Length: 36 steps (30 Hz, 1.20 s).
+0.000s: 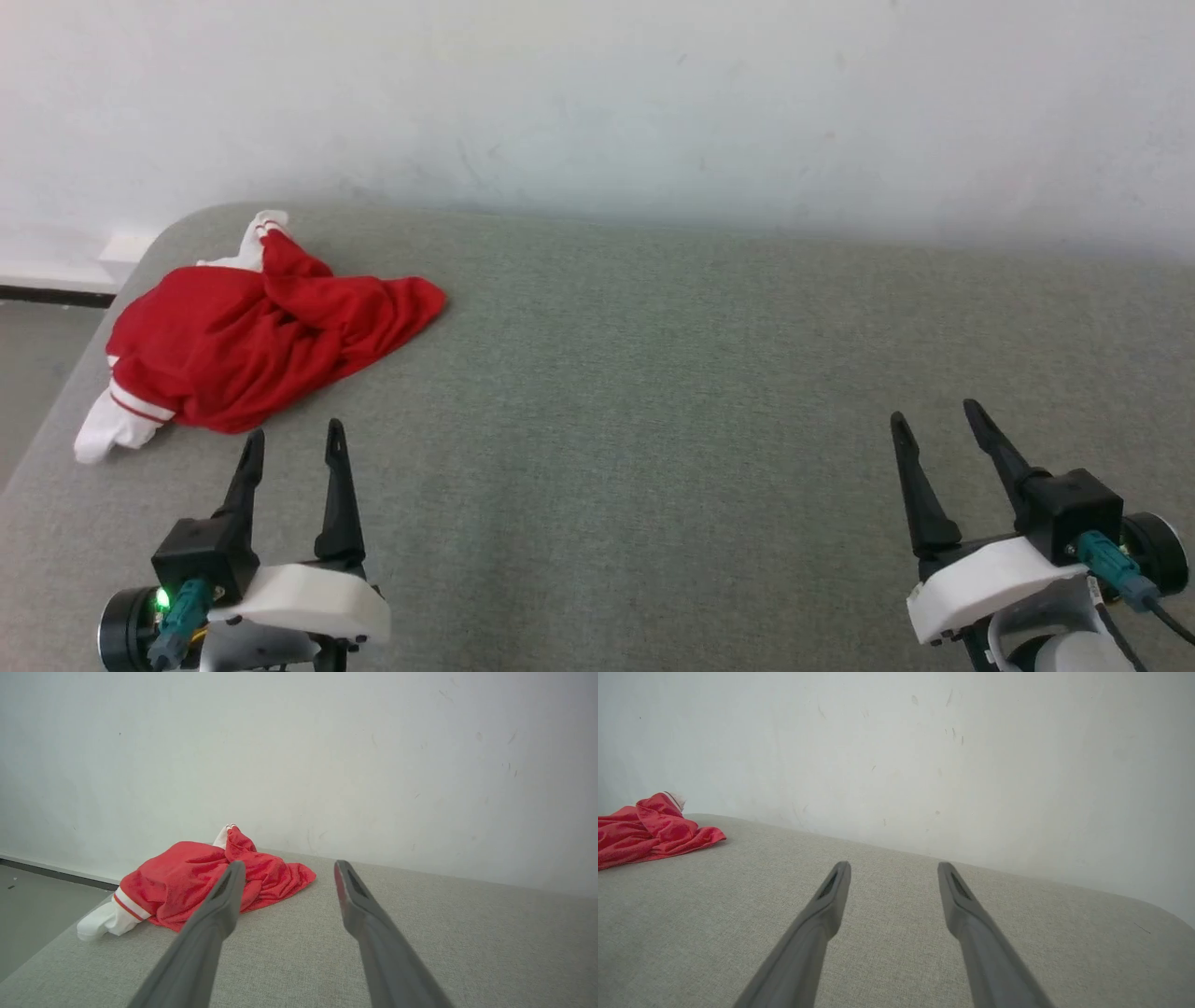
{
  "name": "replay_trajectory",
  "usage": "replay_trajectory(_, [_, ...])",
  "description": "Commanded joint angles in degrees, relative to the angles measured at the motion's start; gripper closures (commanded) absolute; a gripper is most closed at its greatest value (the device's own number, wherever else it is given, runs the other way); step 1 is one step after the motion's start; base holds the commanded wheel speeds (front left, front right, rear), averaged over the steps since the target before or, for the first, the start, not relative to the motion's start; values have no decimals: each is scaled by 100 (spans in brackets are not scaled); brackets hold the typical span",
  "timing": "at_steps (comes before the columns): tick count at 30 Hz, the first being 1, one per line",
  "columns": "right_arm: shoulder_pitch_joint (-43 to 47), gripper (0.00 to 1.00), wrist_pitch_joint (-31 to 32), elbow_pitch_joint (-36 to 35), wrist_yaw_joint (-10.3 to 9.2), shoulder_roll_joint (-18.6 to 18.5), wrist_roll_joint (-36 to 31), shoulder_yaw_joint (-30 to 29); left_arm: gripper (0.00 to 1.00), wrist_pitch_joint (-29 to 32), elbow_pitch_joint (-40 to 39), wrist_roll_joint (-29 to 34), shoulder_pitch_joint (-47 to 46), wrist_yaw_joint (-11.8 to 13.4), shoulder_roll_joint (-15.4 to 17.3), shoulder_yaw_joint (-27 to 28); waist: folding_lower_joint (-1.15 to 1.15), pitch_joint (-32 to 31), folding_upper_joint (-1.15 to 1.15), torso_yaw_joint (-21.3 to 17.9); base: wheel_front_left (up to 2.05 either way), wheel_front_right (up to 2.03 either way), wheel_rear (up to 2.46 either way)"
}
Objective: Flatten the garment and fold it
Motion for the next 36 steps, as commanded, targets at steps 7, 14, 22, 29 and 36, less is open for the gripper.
replay_trajectory(7, [-103, 0, -142, 82, -3, 11, -25, 82, 0, -143, -57, -118, 97, 67, -7, 65, 0, 29, 0, 369, 0, 0, 0])
replay_trajectory(14, [-141, 0, -226, 138, -3, 12, -25, 134, 0, -227, -58, -182, 118, 68, -8, 105, 0, 68, 0, 711, 0, 0, 0])
replay_trajectory(22, [-202, 0, -322, 222, -4, 14, -43, 220, 0, -323, -32, -281, 154, 79, -8, 88, 0, 86, 0, 1092, 0, 0, 0])
replay_trajectory(29, [-222, 0, -405, 297, -4, 15, -46, 254, 0, -407, -11, -361, 176, 98, -9, 78, 0, 73, 0, 1444, 0, 0, 0])
replay_trajectory(36, [-221, 0, -489, 364, -4, 16, -41, 306, 0, -490, 51, -398, 273, 94, -10, 81, 0, 23, 0, 1760, 0, 0, 0])
